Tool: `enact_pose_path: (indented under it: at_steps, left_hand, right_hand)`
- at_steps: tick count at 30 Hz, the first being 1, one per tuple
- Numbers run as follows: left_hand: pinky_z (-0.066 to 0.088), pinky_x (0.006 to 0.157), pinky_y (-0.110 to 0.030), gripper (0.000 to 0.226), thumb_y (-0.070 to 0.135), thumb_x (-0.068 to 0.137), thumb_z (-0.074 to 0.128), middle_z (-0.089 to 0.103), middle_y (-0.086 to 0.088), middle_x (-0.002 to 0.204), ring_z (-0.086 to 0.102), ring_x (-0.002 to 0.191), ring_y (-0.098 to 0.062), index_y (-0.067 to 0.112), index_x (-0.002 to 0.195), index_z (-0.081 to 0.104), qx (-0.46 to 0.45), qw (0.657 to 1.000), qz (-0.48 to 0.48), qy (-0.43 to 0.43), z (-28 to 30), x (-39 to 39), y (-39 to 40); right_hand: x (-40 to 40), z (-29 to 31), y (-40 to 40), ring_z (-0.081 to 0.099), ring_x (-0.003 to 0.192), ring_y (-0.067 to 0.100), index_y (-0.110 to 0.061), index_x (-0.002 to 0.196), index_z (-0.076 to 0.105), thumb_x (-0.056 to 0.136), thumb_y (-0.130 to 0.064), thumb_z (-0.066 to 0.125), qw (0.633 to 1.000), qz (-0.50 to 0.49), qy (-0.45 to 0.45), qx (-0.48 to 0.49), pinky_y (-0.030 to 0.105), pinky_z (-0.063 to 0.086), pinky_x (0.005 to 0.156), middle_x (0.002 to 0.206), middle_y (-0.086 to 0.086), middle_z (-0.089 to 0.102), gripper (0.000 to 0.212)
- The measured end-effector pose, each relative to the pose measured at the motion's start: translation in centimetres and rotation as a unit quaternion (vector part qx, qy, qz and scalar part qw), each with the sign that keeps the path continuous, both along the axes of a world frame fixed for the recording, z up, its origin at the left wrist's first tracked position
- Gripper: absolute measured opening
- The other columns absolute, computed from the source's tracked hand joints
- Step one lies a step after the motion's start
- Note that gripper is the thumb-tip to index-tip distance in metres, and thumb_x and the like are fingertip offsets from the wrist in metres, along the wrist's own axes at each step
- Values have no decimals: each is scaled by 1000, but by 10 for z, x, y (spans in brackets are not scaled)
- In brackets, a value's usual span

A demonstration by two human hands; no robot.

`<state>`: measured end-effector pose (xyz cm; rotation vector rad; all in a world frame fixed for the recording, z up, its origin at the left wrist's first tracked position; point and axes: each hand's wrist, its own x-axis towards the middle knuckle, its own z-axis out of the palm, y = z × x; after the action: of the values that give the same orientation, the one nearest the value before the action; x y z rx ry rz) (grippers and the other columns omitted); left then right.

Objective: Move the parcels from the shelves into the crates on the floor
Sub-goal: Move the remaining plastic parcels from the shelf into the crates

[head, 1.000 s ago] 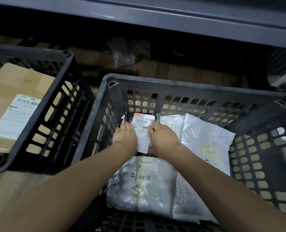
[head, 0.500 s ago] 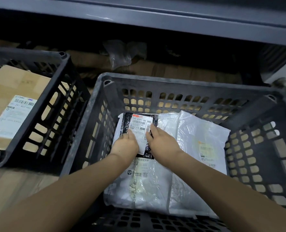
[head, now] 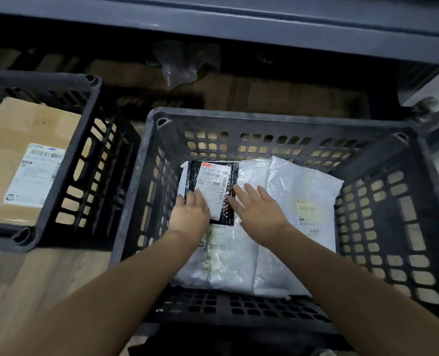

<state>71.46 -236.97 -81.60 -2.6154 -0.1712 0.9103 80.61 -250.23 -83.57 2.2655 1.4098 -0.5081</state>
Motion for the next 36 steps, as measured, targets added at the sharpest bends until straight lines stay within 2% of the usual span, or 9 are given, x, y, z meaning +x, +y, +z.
enact_pose_path:
  at_steps: [4, 10, 14, 18, 21, 23, 25, 32, 36]
  left_hand:
    - [20, 113, -44, 68, 24, 91, 52, 15, -21, 151, 19, 137, -35, 5, 145, 16, -8, 999, 27, 19, 78, -10, -8]
    - [16, 115, -44, 62, 22, 89, 52, 14, -18, 153, 16, 139, -35, 10, 144, 25, -14, 998, 54, -6, 253, 6, -14]
    - [16, 115, -44, 50, 26, 92, 46, 22, -16, 149, 19, 138, -33, 12, 139, 32, -52, 992, 88, -74, 377, 37, -19]
    - [21, 110, -41, 44, 31, 93, 46, 32, -13, 142, 27, 132, -31, 15, 133, 38, -86, 976, 109, -167, 478, 67, -24]
    - [19, 111, -42, 49, 37, 95, 43, 24, -13, 149, 21, 137, -31, 16, 139, 32, -91, 970, 106, -197, 539, 80, -27]
    - [17, 112, -42, 51, 38, 95, 43, 22, -11, 151, 19, 138, -30, 18, 140, 30, -96, 963, 105, -227, 572, 85, -26]
    - [18, 112, -42, 51, 39, 95, 42, 24, -9, 149, 20, 137, -29, 18, 140, 29, -100, 957, 98, -255, 600, 86, -23]
    - [27, 102, -37, 46, 42, 96, 39, 38, -2, 140, 35, 128, -24, 21, 137, 35, -131, 926, 65, -347, 686, 83, -2]
    - [43, 81, -42, 36, 31, 83, 66, 63, -8, 112, 58, 98, -32, 11, 113, 62, -179, 888, 20, -423, 715, 83, 14]
  right_hand:
    - [-2, 77, -20, -5, 146, 28, -13, 151, -1, 99, -22, 42, 999, -39, 16, -30, 45, 0, 117, 159, 10, -7, 68]
    - [13, 261, -53, 3, 146, 29, -8, 151, 2, 98, -21, 42, 998, -50, 8, -36, 43, 4, 117, 158, 13, 0, 68]
    - [35, 387, -61, 15, 142, 26, -9, 149, 14, 97, -18, 40, 991, -112, 14, 65, 38, 8, 117, 155, 9, 16, 59]
    - [53, 486, -63, 19, 141, 23, -12, 148, 19, 98, -20, 38, 975, -152, 0, 163, 34, 8, 116, 153, 5, 21, 54]
    - [66, 539, -64, 32, 136, 28, -7, 143, 34, 94, -22, 49, 959, -166, -41, 224, 39, 20, 114, 148, 12, 35, 53]
    - [74, 569, -65, 53, 120, 35, -2, 127, 55, 79, -17, 69, 938, -181, -81, 285, 46, 40, 101, 130, 17, 55, 52]
    - [80, 595, -67, 62, 105, 36, 0, 114, 64, 67, -14, 80, 919, -205, -102, 320, 48, 49, 88, 116, 18, 64, 51]
    - [82, 669, -57, 60, 107, 38, 1, 117, 62, 75, -13, 75, 870, -249, -142, 402, 49, 48, 88, 121, 19, 61, 46]
    - [78, 702, -45, 57, 111, 36, -2, 122, 59, 83, -17, 65, 834, -267, -157, 458, 47, 46, 89, 124, 16, 59, 42]
